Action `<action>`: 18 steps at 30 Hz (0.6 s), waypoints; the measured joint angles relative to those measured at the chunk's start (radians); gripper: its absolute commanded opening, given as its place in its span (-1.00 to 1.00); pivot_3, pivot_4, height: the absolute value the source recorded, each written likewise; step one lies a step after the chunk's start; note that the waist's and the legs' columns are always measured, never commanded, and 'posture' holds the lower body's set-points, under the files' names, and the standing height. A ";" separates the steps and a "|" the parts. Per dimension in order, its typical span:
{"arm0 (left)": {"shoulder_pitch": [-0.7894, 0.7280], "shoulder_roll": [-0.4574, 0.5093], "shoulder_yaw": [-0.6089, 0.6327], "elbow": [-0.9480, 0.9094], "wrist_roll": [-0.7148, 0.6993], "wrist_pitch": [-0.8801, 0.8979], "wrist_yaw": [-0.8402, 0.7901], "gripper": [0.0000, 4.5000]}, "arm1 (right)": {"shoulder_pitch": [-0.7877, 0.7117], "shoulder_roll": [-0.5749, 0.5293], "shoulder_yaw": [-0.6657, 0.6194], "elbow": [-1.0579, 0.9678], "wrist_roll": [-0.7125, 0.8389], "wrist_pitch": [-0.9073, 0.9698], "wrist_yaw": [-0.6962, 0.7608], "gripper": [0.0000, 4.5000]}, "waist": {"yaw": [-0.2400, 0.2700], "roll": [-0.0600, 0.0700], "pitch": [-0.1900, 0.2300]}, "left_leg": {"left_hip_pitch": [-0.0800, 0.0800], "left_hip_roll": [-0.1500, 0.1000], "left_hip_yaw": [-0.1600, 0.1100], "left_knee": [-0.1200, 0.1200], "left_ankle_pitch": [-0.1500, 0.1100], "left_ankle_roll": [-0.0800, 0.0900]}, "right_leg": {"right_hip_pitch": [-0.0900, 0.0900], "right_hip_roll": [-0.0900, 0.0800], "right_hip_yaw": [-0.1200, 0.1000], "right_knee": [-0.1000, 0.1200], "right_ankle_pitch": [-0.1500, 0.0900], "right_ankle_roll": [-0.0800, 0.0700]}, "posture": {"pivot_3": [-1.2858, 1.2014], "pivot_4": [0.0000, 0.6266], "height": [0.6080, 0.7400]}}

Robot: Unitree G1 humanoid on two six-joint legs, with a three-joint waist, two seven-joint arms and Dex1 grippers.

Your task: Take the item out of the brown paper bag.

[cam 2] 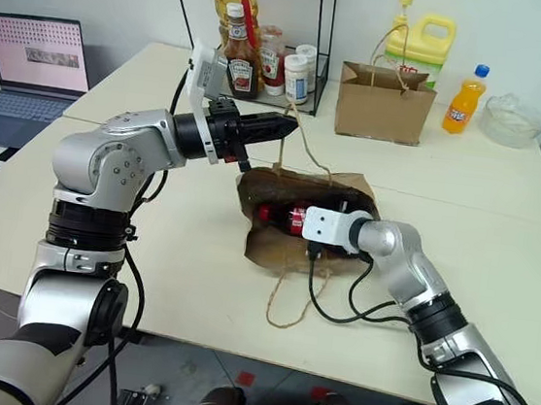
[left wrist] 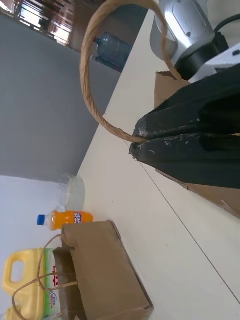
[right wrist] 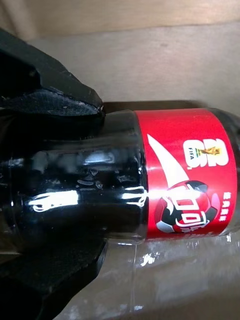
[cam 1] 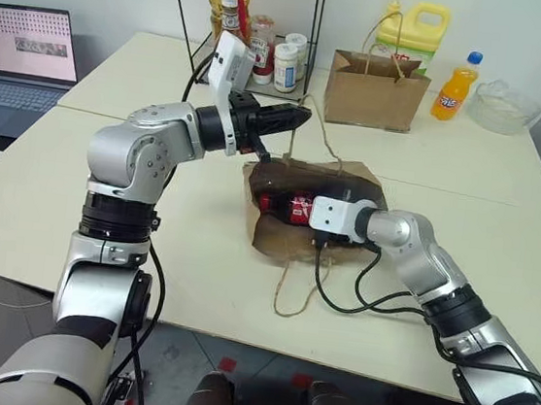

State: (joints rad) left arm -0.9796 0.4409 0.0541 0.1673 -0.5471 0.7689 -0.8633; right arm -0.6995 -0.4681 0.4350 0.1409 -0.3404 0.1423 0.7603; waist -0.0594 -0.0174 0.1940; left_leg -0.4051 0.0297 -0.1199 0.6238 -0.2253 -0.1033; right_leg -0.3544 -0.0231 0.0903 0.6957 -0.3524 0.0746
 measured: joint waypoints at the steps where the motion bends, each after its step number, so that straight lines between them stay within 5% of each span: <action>1: 0.002 -0.001 0.000 0.001 0.004 -0.009 0.003 -1.00 | 0.014 0.002 -0.010 -0.028 0.018 0.000 0.008 0.38 | 0.000 0.000 0.000 | 0.000 0.000 0.000 0.000 0.000 0.000 | 0.000 0.000 0.000 0.000 0.000 0.000 | 0.03 -0.52 1.00; 18: 0.002 -0.009 0.000 0.088 0.094 -0.086 0.077 -1.00 | 0.309 -0.162 -0.331 -0.455 0.288 -0.054 0.067 0.38 | 0.005 0.000 0.000 | -0.006 0.000 -0.001 0.001 -0.001 0.002 | -0.004 0.000 -0.001 0.000 0.000 0.000 | 0.03 -0.52 1.00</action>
State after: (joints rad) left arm -0.9779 0.4318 0.0537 0.2551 -0.4531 0.6826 -0.7865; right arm -0.3901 -0.6298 0.1040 -0.3138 -0.0520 0.0885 0.8276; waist -0.0542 -0.0177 0.1944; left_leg -0.4114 0.0293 -0.1209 0.6248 -0.2264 -0.1014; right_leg -0.3583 -0.0231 0.0894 0.6952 -0.3524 0.0745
